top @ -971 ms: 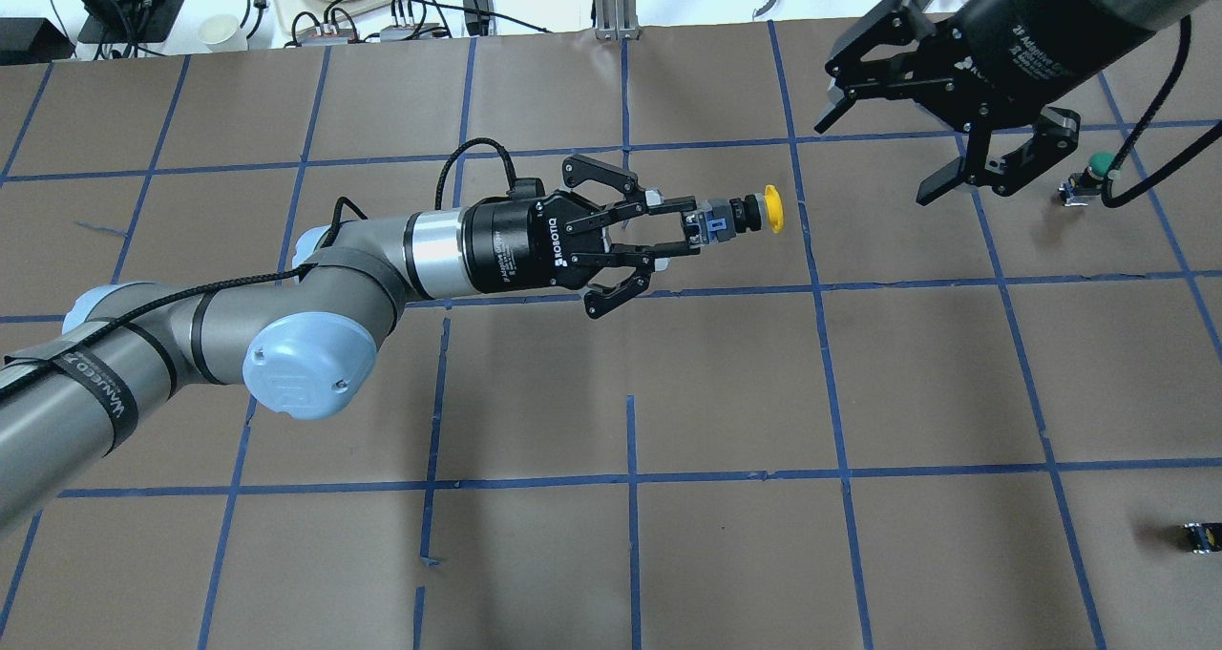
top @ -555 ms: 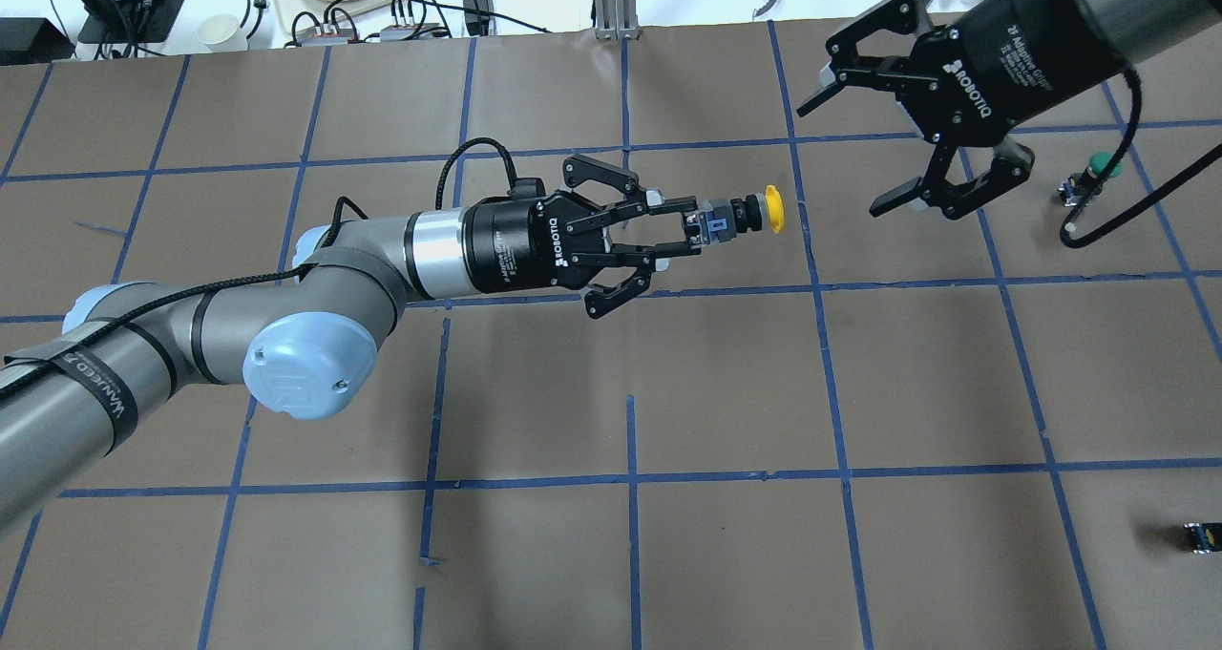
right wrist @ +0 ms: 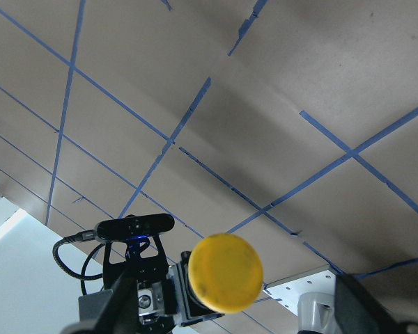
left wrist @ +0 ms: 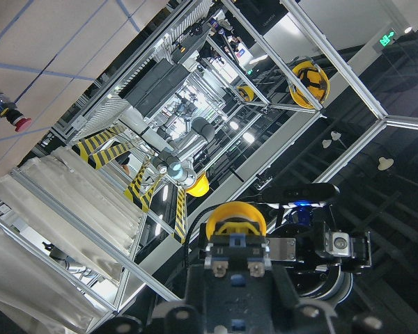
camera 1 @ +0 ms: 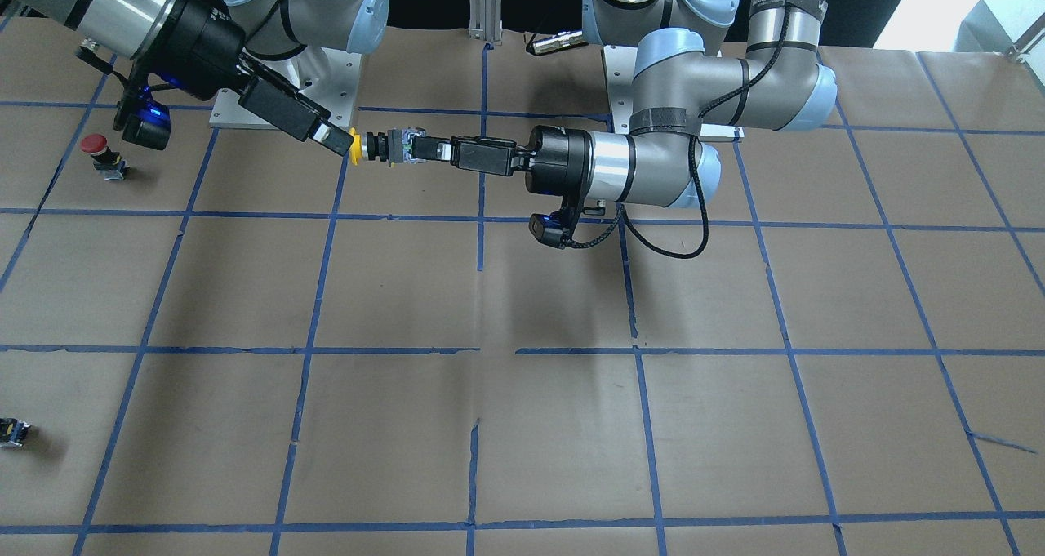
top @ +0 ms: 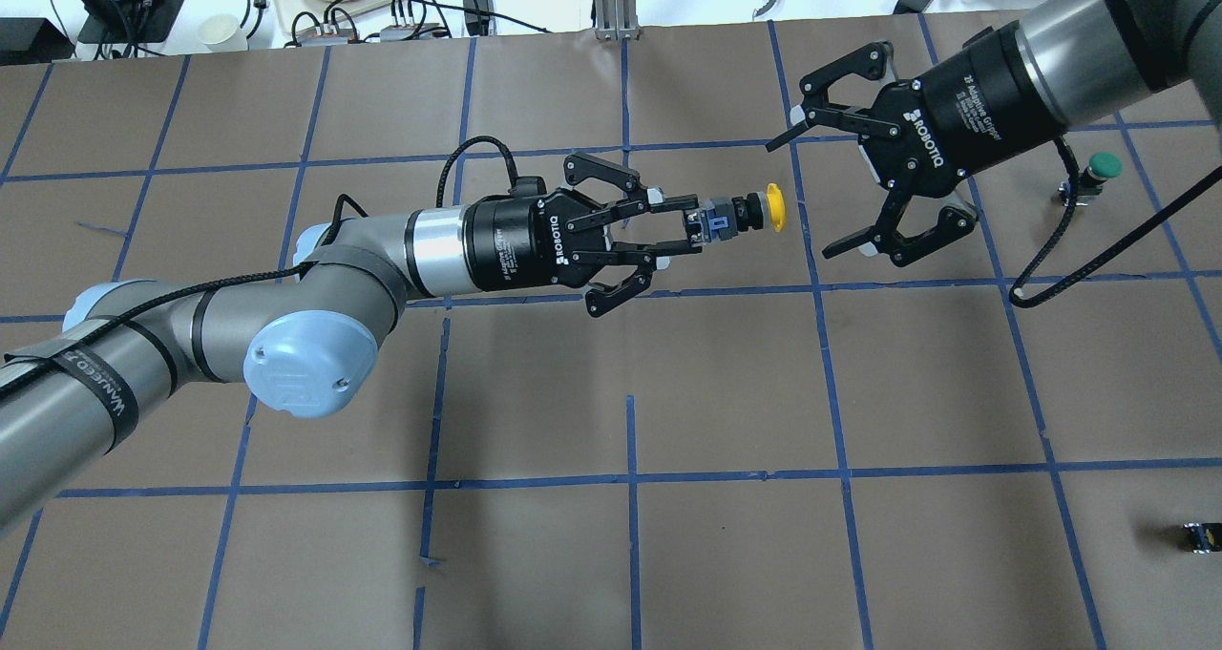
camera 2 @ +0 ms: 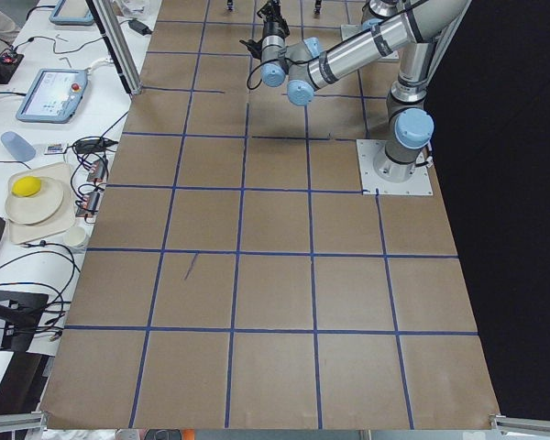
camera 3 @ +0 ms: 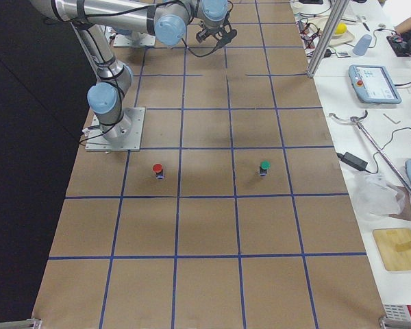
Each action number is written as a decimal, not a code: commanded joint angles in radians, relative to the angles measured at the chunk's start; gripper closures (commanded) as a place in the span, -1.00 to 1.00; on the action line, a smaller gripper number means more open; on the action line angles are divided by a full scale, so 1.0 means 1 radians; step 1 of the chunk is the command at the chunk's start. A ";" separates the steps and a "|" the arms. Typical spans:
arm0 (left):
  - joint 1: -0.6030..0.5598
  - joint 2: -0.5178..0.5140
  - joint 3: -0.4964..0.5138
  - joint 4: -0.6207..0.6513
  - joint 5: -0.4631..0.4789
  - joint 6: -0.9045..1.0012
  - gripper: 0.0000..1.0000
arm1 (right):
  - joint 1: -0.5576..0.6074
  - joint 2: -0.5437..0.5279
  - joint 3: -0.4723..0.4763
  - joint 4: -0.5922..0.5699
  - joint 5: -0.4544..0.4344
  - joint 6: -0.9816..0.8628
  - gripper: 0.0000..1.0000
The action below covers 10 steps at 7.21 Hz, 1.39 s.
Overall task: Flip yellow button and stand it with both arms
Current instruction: 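Hold the button up with the left gripper while the right gripper approaches its yellow cap, then close the right gripper on the yellow cap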
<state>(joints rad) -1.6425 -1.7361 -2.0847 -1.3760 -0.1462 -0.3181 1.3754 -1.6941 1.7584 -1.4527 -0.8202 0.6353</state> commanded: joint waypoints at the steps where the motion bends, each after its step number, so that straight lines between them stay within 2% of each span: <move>1: -0.003 0.000 0.005 0.000 -0.001 -0.004 0.68 | 0.002 0.002 0.007 0.005 0.001 0.038 -0.95; 2: -0.005 0.000 0.006 0.000 -0.007 -0.004 0.68 | 0.005 0.002 0.018 0.005 0.004 0.047 -0.81; 4: -0.007 0.001 0.006 0.000 -0.012 -0.004 0.68 | 0.008 -0.001 0.026 0.005 0.016 0.049 -0.38; 7: -0.007 0.004 0.006 0.000 -0.010 -0.006 0.68 | 0.007 -0.002 0.021 -0.005 0.022 0.047 -0.21; 9: -0.007 0.006 0.006 0.000 -0.010 -0.006 0.52 | 0.004 0.002 0.020 -0.005 0.050 0.049 0.28; 10: -0.007 0.006 0.006 0.000 -0.010 -0.007 0.52 | 0.004 0.001 0.020 -0.005 0.050 0.049 0.54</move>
<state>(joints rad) -1.6491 -1.7307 -2.0786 -1.3760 -0.1564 -0.3240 1.3797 -1.6935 1.7784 -1.4571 -0.7753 0.6841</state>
